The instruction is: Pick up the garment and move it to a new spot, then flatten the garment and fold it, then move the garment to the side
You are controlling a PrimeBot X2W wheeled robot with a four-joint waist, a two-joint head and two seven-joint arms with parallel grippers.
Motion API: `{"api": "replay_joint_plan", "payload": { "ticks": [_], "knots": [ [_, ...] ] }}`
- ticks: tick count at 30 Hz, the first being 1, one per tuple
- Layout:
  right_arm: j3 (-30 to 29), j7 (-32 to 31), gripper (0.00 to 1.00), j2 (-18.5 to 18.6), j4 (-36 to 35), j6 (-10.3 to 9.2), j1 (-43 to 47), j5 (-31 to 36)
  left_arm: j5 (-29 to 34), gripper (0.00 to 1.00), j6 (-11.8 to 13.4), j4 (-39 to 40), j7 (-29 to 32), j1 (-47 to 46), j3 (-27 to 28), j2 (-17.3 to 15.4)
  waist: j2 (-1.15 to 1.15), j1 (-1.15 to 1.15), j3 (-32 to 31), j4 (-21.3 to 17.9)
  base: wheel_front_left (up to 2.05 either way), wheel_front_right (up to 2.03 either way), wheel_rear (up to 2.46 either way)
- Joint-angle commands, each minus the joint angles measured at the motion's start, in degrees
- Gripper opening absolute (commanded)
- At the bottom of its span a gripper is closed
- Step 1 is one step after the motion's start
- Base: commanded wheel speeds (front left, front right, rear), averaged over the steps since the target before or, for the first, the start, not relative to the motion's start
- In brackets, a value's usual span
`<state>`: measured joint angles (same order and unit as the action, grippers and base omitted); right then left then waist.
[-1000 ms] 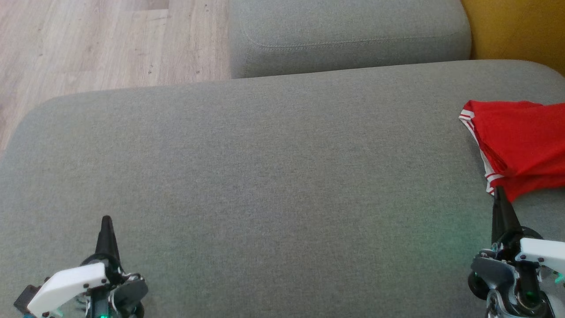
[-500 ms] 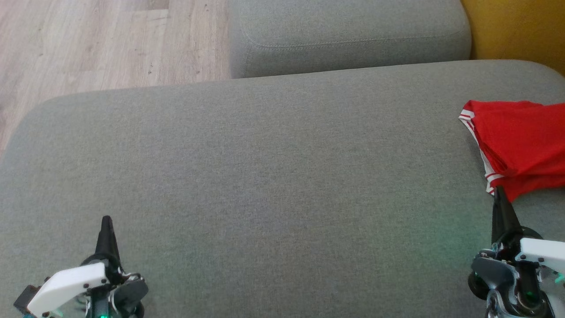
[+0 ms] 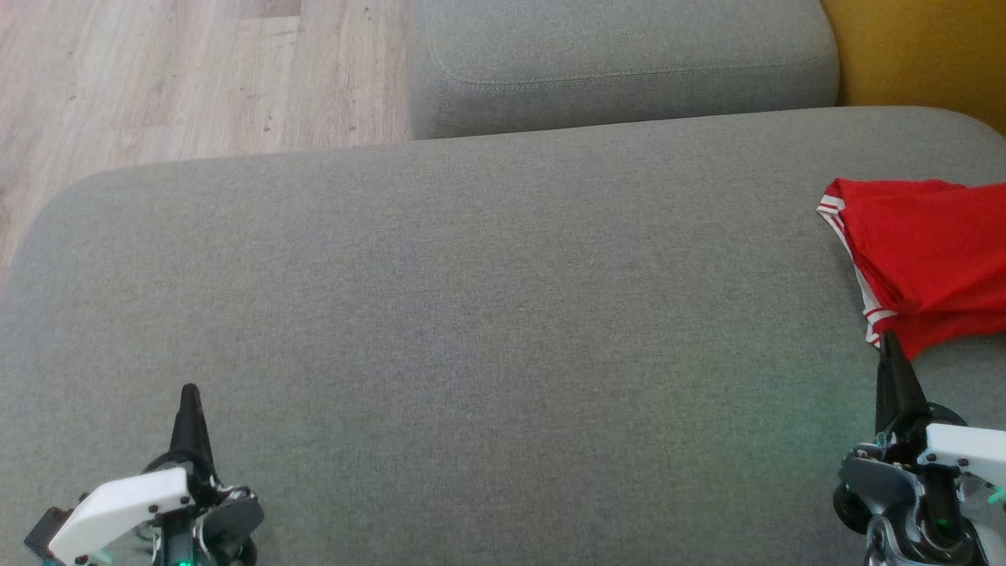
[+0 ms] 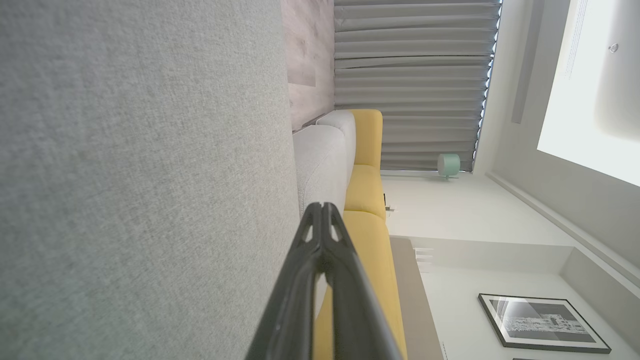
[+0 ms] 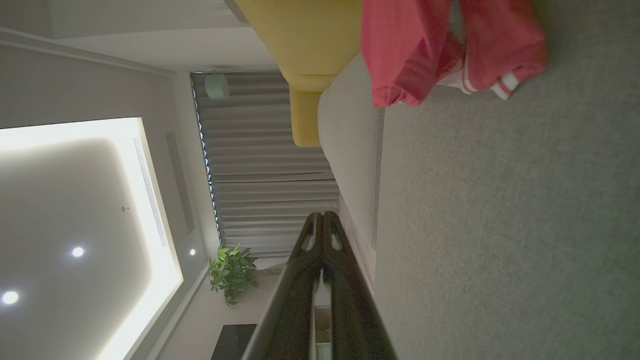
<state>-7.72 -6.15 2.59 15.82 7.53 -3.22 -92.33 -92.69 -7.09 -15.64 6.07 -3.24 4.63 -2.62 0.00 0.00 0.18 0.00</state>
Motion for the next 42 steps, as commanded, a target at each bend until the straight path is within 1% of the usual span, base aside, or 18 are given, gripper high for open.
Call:
{"api": "replay_joint_plan", "payload": {
  "ticks": [1,42],
  "knots": [
    [1.22,-0.33,0.00,0.29,-1.79,-0.04,-2.97,0.14,0.50,0.00,-0.40,1.61,0.40,-2.95,1.87,-0.26,0.00,0.00,0.00,0.00,0.00,0.00,0.00],
    [1.22,-0.32,0.00,0.29,-1.79,-0.04,-2.97,0.14,0.50,0.00,-0.40,1.61,0.40,-2.95,1.87,-0.26,0.00,0.00,0.00,0.00,0.00,0.00,0.00]
  ]
}}
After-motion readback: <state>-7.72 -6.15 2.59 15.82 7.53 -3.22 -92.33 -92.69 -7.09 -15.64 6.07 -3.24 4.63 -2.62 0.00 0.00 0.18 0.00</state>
